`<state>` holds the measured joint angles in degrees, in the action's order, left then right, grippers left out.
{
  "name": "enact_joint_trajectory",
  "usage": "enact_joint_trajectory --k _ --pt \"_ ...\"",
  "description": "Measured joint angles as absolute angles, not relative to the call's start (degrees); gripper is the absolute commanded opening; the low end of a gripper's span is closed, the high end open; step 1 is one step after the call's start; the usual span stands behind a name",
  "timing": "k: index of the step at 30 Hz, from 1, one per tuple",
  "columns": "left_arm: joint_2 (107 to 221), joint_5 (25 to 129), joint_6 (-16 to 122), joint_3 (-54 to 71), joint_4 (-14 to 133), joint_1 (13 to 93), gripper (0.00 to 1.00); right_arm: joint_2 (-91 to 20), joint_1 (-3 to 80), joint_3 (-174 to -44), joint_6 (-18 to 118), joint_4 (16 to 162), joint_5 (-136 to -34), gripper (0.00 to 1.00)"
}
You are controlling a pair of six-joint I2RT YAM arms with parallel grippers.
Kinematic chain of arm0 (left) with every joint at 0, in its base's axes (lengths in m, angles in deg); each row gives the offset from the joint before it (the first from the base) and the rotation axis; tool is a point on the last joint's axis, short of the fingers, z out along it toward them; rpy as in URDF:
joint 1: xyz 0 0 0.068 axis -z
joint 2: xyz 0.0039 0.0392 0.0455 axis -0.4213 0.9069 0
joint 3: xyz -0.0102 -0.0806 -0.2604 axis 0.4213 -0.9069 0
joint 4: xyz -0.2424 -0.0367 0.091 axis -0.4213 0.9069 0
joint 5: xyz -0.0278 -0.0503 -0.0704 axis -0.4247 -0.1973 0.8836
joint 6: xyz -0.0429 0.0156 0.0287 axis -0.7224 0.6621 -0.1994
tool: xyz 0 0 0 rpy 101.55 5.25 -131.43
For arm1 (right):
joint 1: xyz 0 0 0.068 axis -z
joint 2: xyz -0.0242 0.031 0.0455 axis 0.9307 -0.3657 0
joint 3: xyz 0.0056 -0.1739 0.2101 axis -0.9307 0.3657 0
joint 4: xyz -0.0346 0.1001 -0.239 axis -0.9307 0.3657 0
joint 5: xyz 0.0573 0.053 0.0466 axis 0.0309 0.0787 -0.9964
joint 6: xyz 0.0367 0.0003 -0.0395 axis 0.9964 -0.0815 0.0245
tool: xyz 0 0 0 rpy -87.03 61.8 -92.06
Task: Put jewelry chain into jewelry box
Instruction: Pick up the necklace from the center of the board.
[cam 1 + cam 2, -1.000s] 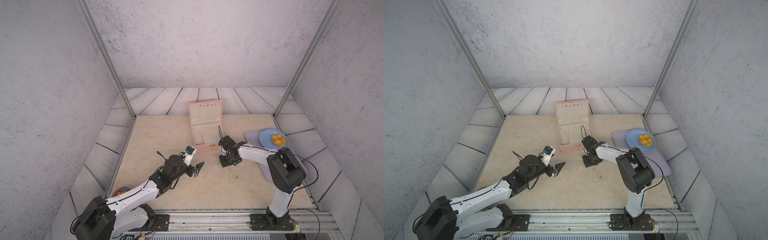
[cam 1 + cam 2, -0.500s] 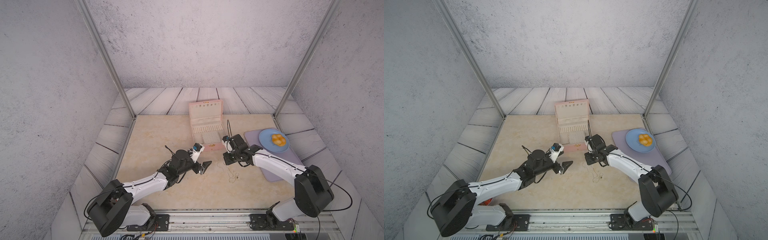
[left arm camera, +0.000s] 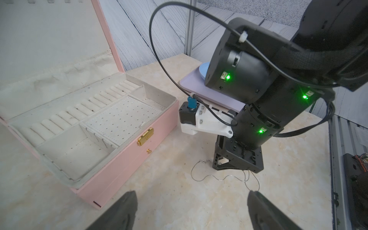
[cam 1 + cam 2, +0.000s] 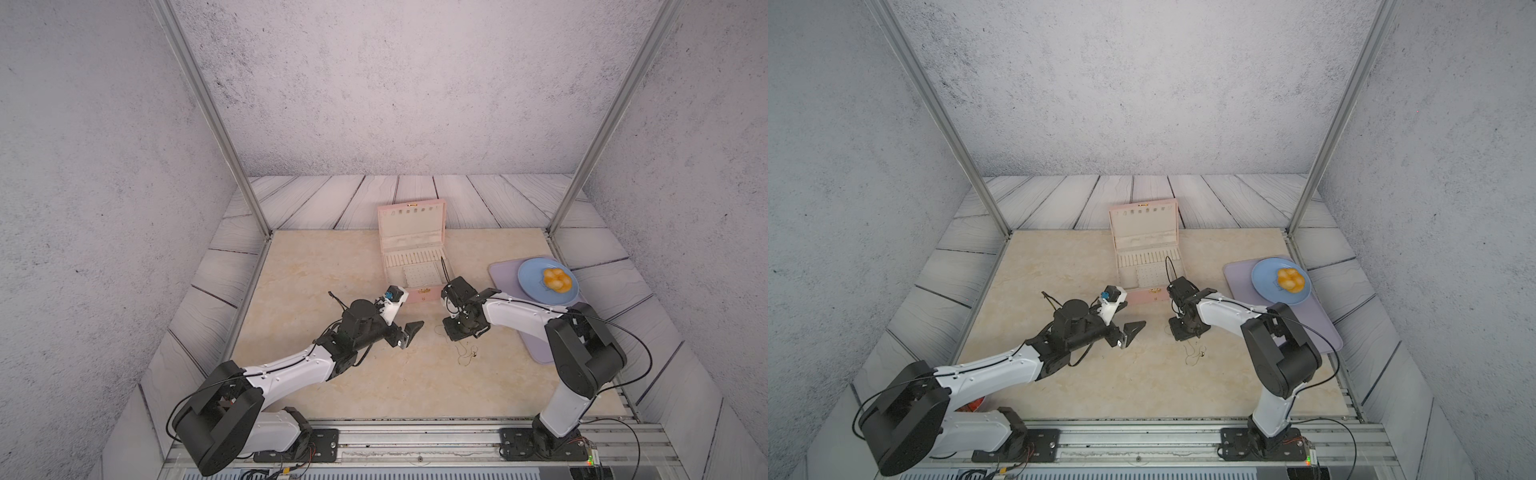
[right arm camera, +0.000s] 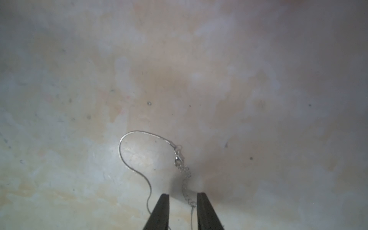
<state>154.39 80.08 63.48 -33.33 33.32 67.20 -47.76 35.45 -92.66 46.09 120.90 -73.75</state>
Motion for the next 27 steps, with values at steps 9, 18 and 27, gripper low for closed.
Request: enact_joint_trajectory --k 9,18,27 --pt "154.1 79.4 63.5 -33.7 33.4 67.2 0.92 -50.7 35.3 -95.1 46.0 121.3 -72.6 0.22" --pt "153.8 79.3 63.5 -33.9 33.5 67.2 0.92 -53.6 35.3 -98.6 46.7 121.2 -73.1 0.0" --pt "153.8 79.5 64.0 -33.9 33.4 67.2 0.92 -51.2 35.3 -94.7 47.1 115.2 -74.6 0.0"
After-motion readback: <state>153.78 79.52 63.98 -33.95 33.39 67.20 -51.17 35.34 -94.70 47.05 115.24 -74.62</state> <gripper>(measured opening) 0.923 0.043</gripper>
